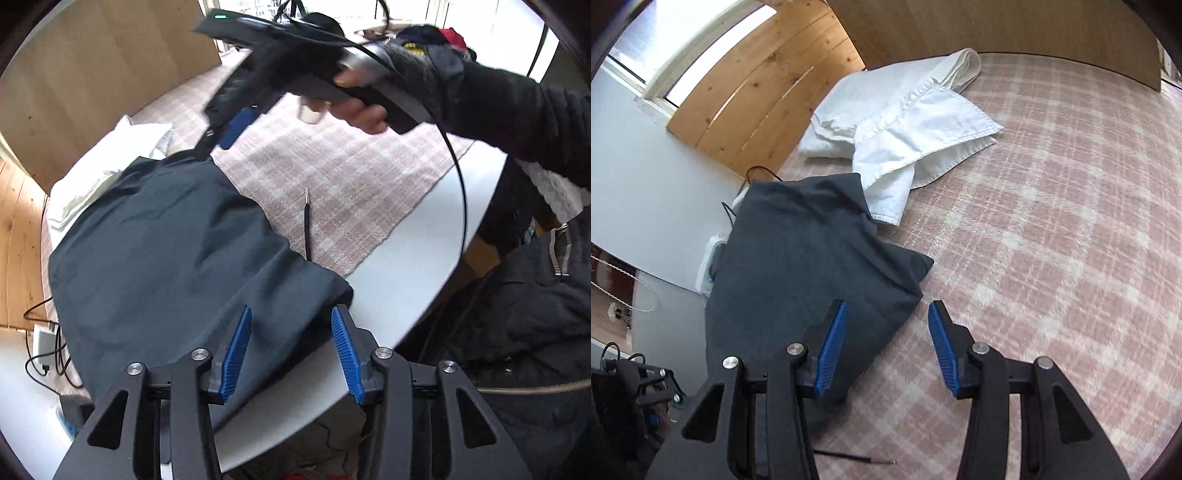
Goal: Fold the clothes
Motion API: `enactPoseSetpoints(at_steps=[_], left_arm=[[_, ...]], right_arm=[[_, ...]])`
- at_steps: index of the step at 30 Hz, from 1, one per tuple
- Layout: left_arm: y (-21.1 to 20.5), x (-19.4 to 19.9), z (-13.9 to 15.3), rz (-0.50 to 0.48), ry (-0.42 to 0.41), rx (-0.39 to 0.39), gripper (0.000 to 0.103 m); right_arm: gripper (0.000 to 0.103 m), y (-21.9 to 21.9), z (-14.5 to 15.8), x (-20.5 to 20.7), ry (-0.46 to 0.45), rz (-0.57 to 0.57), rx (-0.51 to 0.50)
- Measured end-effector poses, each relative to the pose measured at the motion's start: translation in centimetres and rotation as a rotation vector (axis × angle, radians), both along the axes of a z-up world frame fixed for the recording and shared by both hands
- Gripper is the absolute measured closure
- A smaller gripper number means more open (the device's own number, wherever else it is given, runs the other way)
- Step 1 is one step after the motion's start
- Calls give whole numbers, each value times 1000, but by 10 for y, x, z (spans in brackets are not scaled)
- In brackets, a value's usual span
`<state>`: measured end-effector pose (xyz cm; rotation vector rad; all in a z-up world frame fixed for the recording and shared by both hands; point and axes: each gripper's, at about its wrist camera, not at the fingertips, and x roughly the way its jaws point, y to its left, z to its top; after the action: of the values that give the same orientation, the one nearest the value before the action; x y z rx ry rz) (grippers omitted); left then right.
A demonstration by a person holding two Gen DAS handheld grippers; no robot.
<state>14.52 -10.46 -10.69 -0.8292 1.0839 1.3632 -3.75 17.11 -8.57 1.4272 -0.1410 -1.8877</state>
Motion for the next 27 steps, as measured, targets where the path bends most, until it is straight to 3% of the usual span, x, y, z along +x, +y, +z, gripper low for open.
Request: enactPoseSetpoints(at_steps=[1,2,3,4,5,8,10,13,14,17,19,21,24,27], left_arm=[[3,-2,-6,2,-2,-12,61],[2,-1,-9,0,-9,-18,68],[1,-2,-12,-1,-20,-25,75],[-1,-3,-15,0,-39,-40,86],[-4,-3,-17,5,-55,-60,91],[-15,-2,-20,5,-86,-131,90],[-23,-4,-8,5,-71,-163,88],[-26,-20,29,60,-96,-141,73],[-23,-26,43,73,-105,-122,65],[5,-43,73,102,-60,-99,59],[37,-56,80,142,-36,-118,42],[76,-68,74,208,-33,-148,39],[134,-81,40,328,-61,-257,39],[171,-85,2,430,-7,-362,39]], right_arm=[[59,-9,-2,-5,6,13,9],[71,-16,0,-4,21,30,12],[95,-23,1,-2,37,47,15],[97,-29,3,0,52,64,18],[97,-36,6,-3,73,67,23],[97,-52,9,-15,142,43,36],[94,-50,17,-15,114,62,17],[89,-11,38,8,142,21,-33],[85,4,45,24,150,19,-71],[83,28,39,78,130,65,-161],[83,35,30,119,139,92,-160],[83,31,18,155,154,121,-132],[82,13,2,190,222,143,-51],[82,1,-6,205,260,114,-15]])
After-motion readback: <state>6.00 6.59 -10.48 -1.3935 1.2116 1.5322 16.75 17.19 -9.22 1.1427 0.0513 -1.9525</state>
